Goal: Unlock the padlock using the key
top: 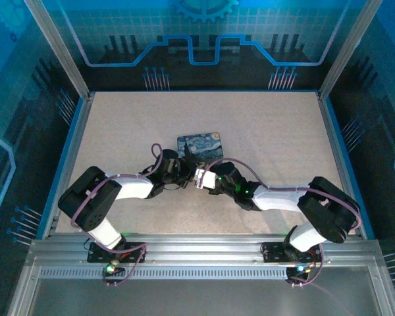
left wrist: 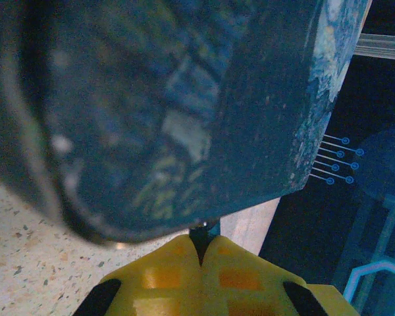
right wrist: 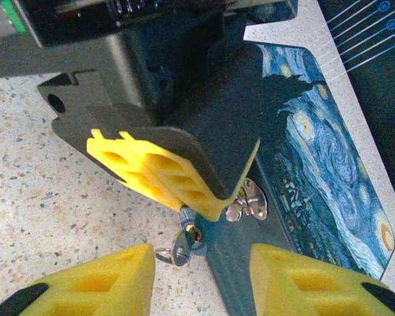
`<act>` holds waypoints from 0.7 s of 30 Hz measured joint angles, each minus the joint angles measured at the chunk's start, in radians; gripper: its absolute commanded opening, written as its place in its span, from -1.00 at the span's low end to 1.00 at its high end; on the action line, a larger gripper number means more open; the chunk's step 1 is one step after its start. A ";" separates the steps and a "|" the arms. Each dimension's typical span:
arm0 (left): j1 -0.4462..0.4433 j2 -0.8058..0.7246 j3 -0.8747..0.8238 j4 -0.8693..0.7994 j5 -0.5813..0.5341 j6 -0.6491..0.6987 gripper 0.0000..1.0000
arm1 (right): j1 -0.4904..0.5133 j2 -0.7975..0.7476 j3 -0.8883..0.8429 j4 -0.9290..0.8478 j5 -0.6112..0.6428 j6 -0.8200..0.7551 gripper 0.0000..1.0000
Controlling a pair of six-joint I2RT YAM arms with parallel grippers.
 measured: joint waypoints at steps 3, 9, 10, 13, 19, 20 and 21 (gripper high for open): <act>0.000 0.000 0.000 0.000 0.000 -0.007 -1.00 | 0.000 0.013 0.009 -0.001 0.000 0.000 -0.37; 0.000 0.000 0.000 0.004 0.000 -0.009 -1.00 | 0.000 0.020 0.015 -0.008 0.002 0.000 -0.59; 0.000 0.000 0.000 0.007 0.000 -0.011 -1.00 | 0.000 0.020 0.015 -0.008 0.003 -0.002 -0.63; 0.000 0.000 0.004 0.012 0.000 -0.014 -1.00 | 0.000 0.020 0.015 -0.008 0.003 -0.004 -0.69; 0.000 0.000 0.009 0.014 0.000 -0.014 -1.00 | 0.000 0.031 0.020 -0.008 0.014 -0.004 -0.71; 0.000 0.000 0.009 0.014 0.000 -0.014 -1.00 | 0.000 0.033 0.021 -0.008 0.017 -0.004 -0.71; 0.000 0.000 0.009 0.014 -0.001 -0.014 -1.00 | 0.000 0.035 0.024 -0.008 0.019 -0.004 -0.71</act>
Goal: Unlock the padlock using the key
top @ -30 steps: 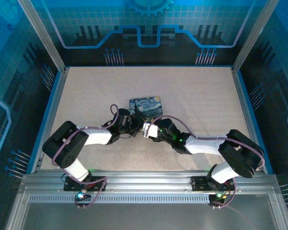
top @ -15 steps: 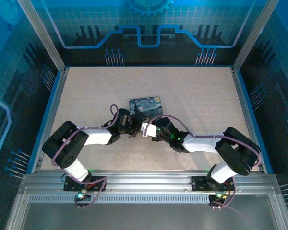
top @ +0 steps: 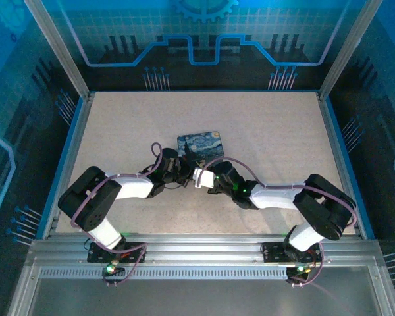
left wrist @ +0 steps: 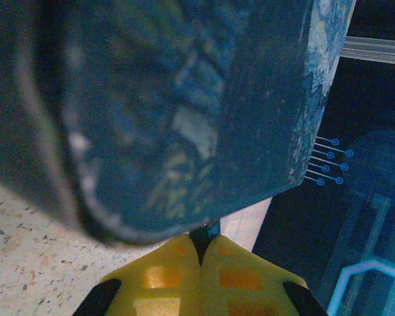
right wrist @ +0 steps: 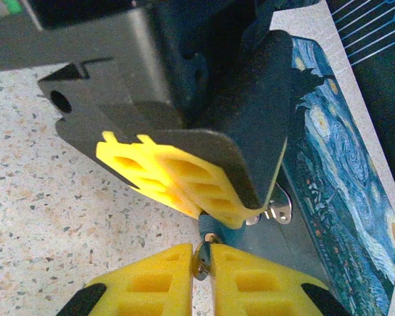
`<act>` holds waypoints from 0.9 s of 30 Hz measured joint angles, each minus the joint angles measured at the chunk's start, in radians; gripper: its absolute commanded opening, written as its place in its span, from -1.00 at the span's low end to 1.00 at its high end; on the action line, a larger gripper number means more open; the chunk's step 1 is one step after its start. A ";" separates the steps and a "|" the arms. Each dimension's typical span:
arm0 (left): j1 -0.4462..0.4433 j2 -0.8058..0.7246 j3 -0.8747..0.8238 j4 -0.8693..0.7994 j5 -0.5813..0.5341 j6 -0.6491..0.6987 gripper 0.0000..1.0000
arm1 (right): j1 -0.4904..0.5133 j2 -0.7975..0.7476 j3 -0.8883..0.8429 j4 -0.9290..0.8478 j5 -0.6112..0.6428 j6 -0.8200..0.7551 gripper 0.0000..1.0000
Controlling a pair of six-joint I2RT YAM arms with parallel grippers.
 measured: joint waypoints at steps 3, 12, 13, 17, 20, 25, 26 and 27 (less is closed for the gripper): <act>0.000 0.000 0.000 0.000 -0.008 0.000 -1.00 | 0.000 0.008 0.006 0.001 0.009 0.000 -0.71; 0.002 0.000 0.000 0.005 -0.020 0.000 -1.00 | -0.001 0.010 0.021 -0.017 0.011 0.038 -1.00; 0.002 0.000 0.000 0.007 -0.022 -0.001 -1.00 | -0.003 0.009 0.025 -0.023 0.010 0.050 -1.00; 0.002 -0.001 0.000 0.019 -0.024 -0.001 -1.00 | -0.007 0.000 0.044 -0.059 0.009 0.114 -1.00; 0.002 -0.004 0.000 0.023 -0.027 -0.002 -1.00 | -0.007 -0.001 0.061 -0.085 0.010 0.180 -1.00; 0.002 -0.006 0.000 0.023 -0.031 -0.008 -1.00 | -0.007 0.001 0.063 -0.081 0.011 0.314 -1.00; 0.002 -0.006 0.000 0.023 -0.034 -0.008 -1.00 | -0.007 0.003 0.063 -0.076 0.011 0.339 -1.00; 0.002 -0.006 0.000 0.023 -0.036 -0.008 -1.00 | -0.008 0.008 0.062 -0.066 0.011 0.366 -1.00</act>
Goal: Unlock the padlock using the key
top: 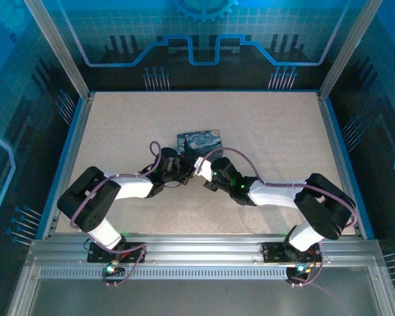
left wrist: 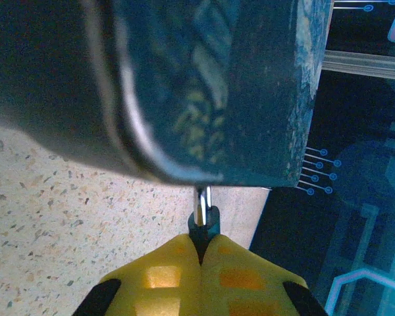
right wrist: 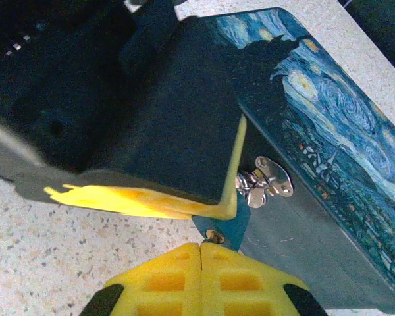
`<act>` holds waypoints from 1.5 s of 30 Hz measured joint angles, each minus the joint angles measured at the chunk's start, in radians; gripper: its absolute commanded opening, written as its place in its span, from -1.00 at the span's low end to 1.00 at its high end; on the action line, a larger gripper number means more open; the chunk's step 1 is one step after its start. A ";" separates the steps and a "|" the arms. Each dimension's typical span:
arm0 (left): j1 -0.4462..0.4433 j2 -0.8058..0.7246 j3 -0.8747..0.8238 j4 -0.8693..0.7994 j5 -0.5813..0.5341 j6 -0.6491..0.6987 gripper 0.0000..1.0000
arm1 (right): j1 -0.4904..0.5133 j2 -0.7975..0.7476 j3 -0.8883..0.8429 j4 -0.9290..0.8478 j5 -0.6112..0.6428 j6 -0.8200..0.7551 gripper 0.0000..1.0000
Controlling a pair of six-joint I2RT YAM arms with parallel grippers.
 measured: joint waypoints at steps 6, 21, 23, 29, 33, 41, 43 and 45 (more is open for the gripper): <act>0.006 0.002 0.000 0.000 -0.015 0.000 -1.00 | -0.016 0.026 -0.026 0.089 -0.027 0.132 -1.00; 0.004 0.024 0.000 0.007 0.002 0.013 -0.36 | -0.065 0.056 -0.069 0.183 -0.111 0.296 -1.00; 0.004 0.024 0.000 0.006 0.014 0.021 -0.27 | -0.082 0.056 -0.069 0.180 -0.124 0.322 -1.00; 0.029 -0.063 -0.004 -0.083 0.017 0.090 -0.03 | -0.129 0.056 -0.082 0.175 -0.195 0.418 -1.00; 0.069 -0.156 -0.004 -0.163 0.013 0.143 0.10 | -0.156 0.053 -0.094 0.172 -0.250 0.502 -1.00; 0.191 -0.242 0.017 -0.357 0.001 0.293 0.52 | -0.203 0.014 -0.114 0.142 -0.362 0.660 -1.00; 0.223 -0.240 0.054 -0.423 0.001 0.349 0.67 | -0.223 0.003 -0.114 0.121 -0.396 0.698 -1.00; 0.248 -0.225 0.107 -0.478 0.002 0.407 0.74 | -0.248 0.000 -0.114 0.103 -0.429 0.738 -1.00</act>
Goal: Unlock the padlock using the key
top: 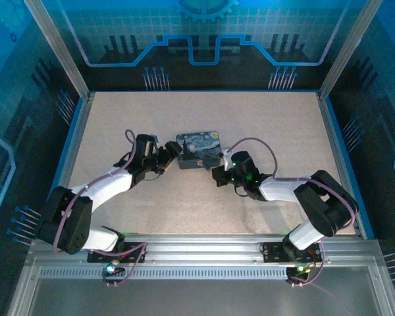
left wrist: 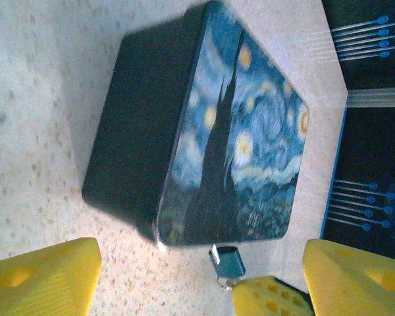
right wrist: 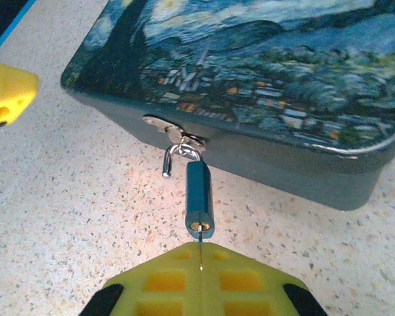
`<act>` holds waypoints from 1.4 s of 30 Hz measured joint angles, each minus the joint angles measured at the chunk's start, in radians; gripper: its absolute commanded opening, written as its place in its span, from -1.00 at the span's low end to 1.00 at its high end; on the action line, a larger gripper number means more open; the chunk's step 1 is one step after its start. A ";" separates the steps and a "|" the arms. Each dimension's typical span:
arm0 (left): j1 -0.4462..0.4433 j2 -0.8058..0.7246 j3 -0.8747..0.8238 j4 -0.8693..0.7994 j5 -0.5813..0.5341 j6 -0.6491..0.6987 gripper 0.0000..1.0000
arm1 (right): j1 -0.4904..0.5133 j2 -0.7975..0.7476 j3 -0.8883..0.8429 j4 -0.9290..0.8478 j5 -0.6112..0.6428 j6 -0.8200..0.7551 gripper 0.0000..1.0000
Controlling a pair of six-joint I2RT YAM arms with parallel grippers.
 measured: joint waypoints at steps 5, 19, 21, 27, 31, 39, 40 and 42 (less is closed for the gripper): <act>0.039 0.118 0.188 -0.117 0.010 0.157 0.79 | -0.034 0.000 0.000 -0.035 -0.064 0.070 -1.00; 0.046 0.418 0.429 -0.258 0.027 0.356 0.85 | -0.088 0.005 0.000 -0.060 -0.172 0.178 -1.00; 0.046 0.437 0.435 -0.259 0.028 0.367 0.84 | -0.090 0.006 0.000 -0.060 -0.179 0.181 -1.00; 0.047 0.438 0.413 -0.254 0.032 0.369 0.80 | -0.101 0.023 0.000 -0.066 -0.209 0.193 -1.00; 0.047 0.401 0.344 -0.196 0.045 0.362 0.79 | -0.106 0.037 -0.003 -0.077 -0.235 0.204 -1.00; 0.047 0.310 0.208 -0.133 0.057 0.332 0.78 | -0.109 0.038 -0.027 -0.107 -0.259 0.220 -0.40; 0.047 0.301 0.196 -0.128 0.058 0.327 0.78 | -0.111 0.036 -0.033 -0.111 -0.259 0.222 -0.33; 0.047 0.284 0.172 -0.117 0.058 0.316 0.78 | -0.116 0.027 -0.044 -0.120 -0.259 0.220 -0.20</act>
